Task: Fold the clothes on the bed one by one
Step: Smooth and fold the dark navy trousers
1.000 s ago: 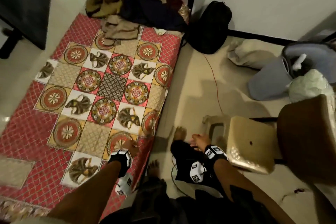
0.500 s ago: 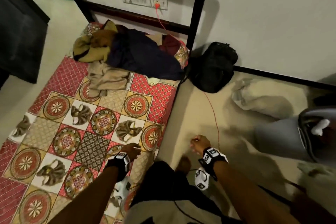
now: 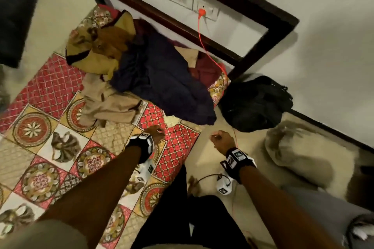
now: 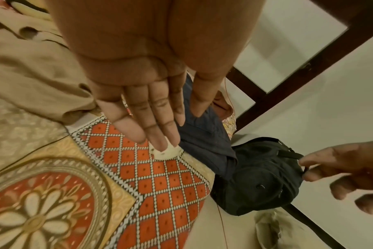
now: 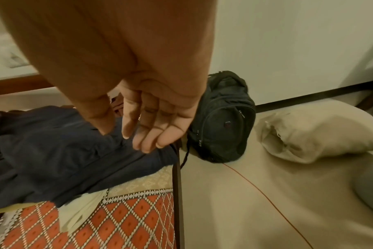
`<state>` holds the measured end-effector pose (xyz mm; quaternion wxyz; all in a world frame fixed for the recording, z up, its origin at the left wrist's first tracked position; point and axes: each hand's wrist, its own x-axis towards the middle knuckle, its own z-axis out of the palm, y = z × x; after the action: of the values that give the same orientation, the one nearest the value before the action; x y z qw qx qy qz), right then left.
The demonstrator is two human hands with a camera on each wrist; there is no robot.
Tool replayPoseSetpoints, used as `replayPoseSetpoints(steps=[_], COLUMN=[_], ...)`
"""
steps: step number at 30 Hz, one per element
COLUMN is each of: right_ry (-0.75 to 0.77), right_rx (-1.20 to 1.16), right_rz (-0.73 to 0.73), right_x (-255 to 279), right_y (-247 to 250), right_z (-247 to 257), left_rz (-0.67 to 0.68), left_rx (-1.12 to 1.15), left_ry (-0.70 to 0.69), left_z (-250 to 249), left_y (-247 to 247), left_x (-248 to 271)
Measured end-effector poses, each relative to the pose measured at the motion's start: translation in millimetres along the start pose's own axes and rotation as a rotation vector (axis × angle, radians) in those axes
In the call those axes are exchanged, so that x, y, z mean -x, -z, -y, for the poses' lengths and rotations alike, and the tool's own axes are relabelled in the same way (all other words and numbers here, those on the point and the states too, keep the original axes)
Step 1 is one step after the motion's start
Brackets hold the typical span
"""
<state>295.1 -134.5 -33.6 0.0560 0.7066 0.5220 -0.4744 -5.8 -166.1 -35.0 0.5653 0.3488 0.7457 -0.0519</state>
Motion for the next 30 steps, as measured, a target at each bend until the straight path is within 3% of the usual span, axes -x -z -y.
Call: replayPoseSetpoints(steps=[7,10,13,18,25,30], right_ry=[0.005,0.037,-0.004,-0.028,0.040,0.233], right_rx=[0.143,0.222,0.217,0.234,0.191,-0.035], right_rz=[-0.009,0.024,0.055,0.087,0.025,-0.096], right_x=[-103,-142,-171,-200,-194,-140], right_y=[19,13,6,-4,11,25], right_z=[34,34,26,18,31,57], left_rz=[-0.131,-0.225,-0.325,-0.390,-0.458,-0.637], left_rx=[0.021,0.213,0.387,0.707,0.676,0.711], left_ry=[0.063,0.154,0.150,0.205,0.208,-0.033], left_z=[-50,-46,-52,-45,-26,-26], left_y=[28,13,-4,-15,-8,-13], left_x=[-84,-123,-140,-172,-155,-91])
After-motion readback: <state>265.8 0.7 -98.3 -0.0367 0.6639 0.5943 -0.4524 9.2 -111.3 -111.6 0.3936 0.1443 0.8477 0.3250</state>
